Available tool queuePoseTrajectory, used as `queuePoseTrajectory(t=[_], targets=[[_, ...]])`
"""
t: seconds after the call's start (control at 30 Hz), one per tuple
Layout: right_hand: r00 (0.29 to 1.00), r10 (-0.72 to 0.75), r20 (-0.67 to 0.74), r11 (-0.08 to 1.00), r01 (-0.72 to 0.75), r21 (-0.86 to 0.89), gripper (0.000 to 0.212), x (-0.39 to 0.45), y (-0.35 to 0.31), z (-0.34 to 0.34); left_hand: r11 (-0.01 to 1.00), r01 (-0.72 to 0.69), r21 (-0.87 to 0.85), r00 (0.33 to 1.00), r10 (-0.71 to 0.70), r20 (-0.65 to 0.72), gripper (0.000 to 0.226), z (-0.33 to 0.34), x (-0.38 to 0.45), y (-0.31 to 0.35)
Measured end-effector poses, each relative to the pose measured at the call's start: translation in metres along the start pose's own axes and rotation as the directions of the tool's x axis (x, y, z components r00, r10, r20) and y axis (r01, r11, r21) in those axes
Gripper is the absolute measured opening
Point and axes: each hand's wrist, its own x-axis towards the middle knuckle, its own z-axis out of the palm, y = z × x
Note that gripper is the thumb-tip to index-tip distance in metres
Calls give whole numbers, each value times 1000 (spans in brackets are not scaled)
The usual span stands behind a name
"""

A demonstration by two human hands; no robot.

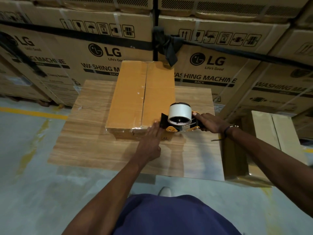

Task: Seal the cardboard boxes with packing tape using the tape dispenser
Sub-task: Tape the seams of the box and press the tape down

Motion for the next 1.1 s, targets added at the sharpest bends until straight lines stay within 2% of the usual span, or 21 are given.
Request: queuePoseTrajectory(t=[0.07, 0.23, 0.37, 0.47, 0.57, 0.63, 0.83, 0.93, 1.03, 1.1], targets=[[1000, -2, -12, 1000, 2, -26, 70, -2, 1, 0, 1000, -10, -6, 1000, 10, 18, 87, 4, 11, 16], [999, 39, -16, 997, -38, 63, 37, -9, 11, 8, 999, -6, 54, 1000, 6, 2, 94, 10, 12, 12], [999, 38, -36, 999, -38, 8, 38, -18, 29, 5, 999, 0, 35, 1000, 0, -12, 116, 13, 13, 11], [999, 36, -40, 999, -37, -31, 34, -28, 31, 3, 1000, 14, 19, 1000, -14, 19, 120, 13, 13, 14], [999, 34, -27, 998, -36, -57, 58, -24, 30, 0, 1000, 25, 15, 999, -25, 43, 120, 11, 14, 15], [999, 47, -10, 997, -48, -67, 64, -22, 32, 0, 1000, 10, 27, 998, -12, 60, 120, 10, 13, 13], [998, 40, -42, 998, -42, -45, 58, -19, 43, 1, 1000, 8, 16, 998, -9, 56, 119, 7, 12, 13], [999, 48, -15, 999, -48, 3, 40, -21, 42, -3, 999, 5, 32, 998, -7, 62, 117, 6, 12, 12], [990, 144, -6, 987, -144, 67, 45, -21, 43, -4, 999, 5, 32, 997, -8, 74, 116, 5, 12, 13], [983, 182, 13, 979, -182, 95, 39, -20, 46, -3, 1000, 4, 25, 998, -6, 69, 116, 6, 12, 13]])
